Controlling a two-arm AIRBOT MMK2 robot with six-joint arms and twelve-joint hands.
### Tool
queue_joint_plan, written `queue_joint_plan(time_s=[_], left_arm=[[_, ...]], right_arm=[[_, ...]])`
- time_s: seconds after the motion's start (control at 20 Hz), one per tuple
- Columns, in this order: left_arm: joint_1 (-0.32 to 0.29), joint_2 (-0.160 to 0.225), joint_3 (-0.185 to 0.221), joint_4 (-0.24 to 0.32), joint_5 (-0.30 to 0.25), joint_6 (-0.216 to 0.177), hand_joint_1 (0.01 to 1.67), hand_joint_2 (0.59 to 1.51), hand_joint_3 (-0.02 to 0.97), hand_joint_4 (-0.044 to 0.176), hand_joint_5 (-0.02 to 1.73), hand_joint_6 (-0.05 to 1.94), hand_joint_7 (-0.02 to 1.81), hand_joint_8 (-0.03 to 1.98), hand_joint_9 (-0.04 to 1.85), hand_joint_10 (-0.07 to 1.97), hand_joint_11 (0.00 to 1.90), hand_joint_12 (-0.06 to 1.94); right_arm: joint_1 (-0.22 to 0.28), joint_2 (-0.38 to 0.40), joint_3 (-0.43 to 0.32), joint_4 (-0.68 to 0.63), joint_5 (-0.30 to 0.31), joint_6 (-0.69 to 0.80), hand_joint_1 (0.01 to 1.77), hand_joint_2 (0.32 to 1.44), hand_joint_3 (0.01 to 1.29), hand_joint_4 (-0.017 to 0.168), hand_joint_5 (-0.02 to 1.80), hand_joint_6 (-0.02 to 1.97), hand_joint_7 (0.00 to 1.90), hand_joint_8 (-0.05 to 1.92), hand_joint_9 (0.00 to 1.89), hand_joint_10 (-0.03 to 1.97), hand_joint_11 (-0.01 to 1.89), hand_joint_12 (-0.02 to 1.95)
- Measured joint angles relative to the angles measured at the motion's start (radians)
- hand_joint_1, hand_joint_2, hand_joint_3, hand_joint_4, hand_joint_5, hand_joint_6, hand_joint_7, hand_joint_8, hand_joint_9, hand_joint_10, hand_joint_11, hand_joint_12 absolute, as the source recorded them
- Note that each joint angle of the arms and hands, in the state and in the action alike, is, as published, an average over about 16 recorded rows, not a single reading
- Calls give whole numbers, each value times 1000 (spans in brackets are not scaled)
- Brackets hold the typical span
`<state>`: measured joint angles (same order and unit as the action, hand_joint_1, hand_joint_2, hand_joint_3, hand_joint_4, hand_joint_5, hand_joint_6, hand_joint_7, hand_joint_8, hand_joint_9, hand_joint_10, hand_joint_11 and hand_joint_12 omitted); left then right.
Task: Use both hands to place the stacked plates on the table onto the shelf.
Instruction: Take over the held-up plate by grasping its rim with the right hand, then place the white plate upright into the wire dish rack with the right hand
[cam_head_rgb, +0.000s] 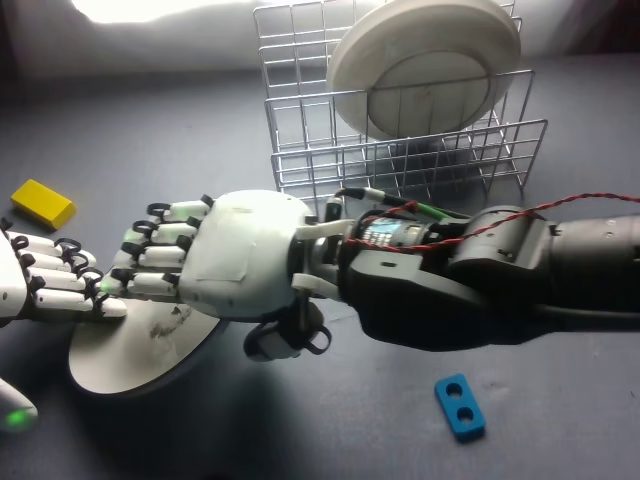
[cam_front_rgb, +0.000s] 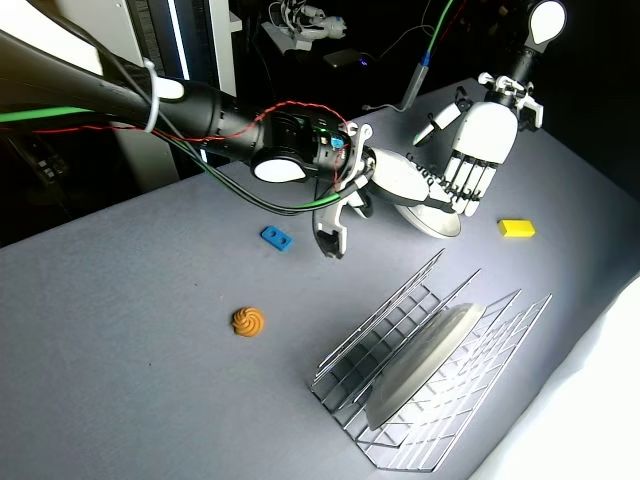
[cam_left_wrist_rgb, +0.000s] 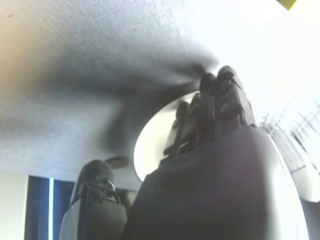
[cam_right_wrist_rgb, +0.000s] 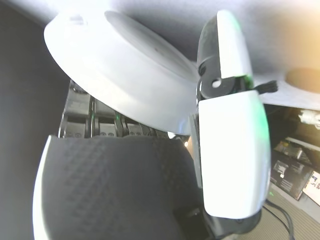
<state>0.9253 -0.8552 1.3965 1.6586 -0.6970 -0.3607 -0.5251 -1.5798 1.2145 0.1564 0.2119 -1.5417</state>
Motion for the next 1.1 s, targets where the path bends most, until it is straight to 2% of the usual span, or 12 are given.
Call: queue_joint_plan(time_s=[0.25, 0.55, 0.8, 1.1], left_arm=[[0, -2, 1, 0, 0, 0, 17, 1121, 18, -5, 21, -18, -14, -21, 64, 29, 21, 0], [0, -2, 1, -1, 0, 0, 17, 1123, 18, -5, 19, -19, -14, -21, 64, 30, 21, 0], [0, -2, 1, -1, 1, 0, 17, 1123, 18, -6, 14, -21, -14, -21, 64, 30, 21, 0], [-11, -2, 1, 10, 0, 0, 17, 1123, 18, -7, 9, -26, -13, -21, 64, 30, 21, 0]], right_arm=[[8, -29, 29, 0, 9, -6, 1089, 1030, 13, 3, 142, 32, 146, 29, 163, 38, 18, 655], [17, -34, 35, 0, 19, -10, 1122, 1052, 13, 1, 387, 57, 416, 52, 421, 132, 75, 1094], [17, -32, 35, -1, 34, -12, 1155, 1061, 13, -2, 602, 228, 650, 268, 652, 531, 248, 1406], [17, -30, 35, -2, 54, -14, 1198, 1062, 13, -4, 738, 457, 792, 757, 793, 975, 479, 1473]])
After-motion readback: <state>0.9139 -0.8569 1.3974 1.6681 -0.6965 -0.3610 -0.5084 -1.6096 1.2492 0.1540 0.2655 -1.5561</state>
